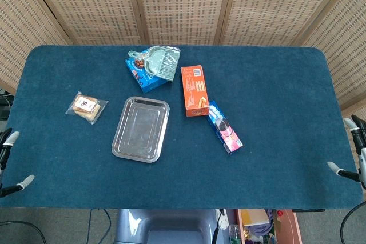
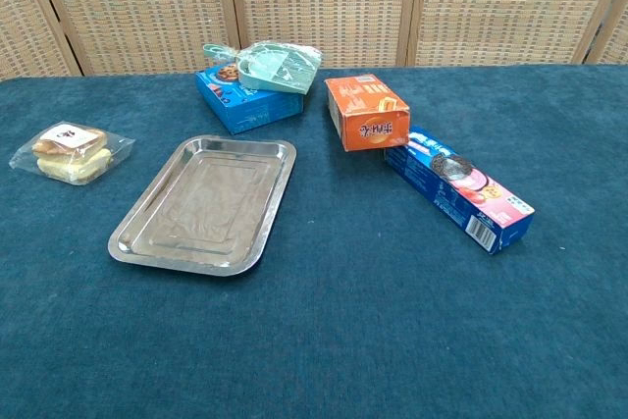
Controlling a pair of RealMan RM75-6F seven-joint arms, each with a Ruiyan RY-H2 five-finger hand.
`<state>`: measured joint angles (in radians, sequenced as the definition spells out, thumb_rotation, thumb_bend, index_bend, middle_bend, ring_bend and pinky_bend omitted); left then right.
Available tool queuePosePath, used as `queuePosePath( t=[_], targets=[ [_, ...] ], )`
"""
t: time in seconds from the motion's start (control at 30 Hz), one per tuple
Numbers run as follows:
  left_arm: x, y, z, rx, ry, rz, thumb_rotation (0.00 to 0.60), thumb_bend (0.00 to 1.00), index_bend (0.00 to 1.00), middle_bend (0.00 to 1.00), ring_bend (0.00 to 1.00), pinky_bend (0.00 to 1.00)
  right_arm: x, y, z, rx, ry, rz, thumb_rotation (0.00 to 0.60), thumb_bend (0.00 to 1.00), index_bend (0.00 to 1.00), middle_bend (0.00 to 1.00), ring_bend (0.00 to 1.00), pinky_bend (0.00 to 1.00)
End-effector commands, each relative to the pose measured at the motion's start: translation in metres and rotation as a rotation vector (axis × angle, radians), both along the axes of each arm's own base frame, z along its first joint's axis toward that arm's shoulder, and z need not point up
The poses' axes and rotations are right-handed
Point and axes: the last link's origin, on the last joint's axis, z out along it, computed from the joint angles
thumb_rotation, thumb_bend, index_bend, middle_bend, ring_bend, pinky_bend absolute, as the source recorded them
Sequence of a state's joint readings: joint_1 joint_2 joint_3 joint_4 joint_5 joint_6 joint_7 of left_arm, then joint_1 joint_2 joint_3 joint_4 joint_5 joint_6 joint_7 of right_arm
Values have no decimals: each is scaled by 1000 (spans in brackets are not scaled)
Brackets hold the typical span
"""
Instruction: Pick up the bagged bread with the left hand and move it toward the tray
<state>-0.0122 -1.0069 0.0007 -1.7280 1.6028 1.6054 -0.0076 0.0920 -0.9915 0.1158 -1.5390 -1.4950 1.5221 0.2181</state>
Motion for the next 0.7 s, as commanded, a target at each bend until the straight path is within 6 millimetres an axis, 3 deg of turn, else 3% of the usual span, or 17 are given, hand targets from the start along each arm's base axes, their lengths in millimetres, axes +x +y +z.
queuePosePath(
  t=[0.03,0.2,0.4,0.5,0.7],
  targets=[
    [-1,1,0,-9,3,11,600,0,0,0,0,0,0,0,0,2,0,0,600,0,0,0,0,0],
    [-4,17,-3,-32,30,29,600,0,0,0,0,0,0,0,0,6,1,-4,600,0,0,0,0,0],
    [-4,100,-17,-174,66,25,600,0,0,0,0,0,-1,-4,-1,13,1,-18,600,0,0,0,0,0],
    [-1,156,-33,-199,99,-6,600,0,0,0,0,0,-3,-8,-2,15,1,-33,600,0,0,0,0,0],
    [-3,210,-63,-257,153,16,600,0,0,0,0,6,-8,-14,-4,13,13,-68,600,0,0,0,0,0]
  ],
)
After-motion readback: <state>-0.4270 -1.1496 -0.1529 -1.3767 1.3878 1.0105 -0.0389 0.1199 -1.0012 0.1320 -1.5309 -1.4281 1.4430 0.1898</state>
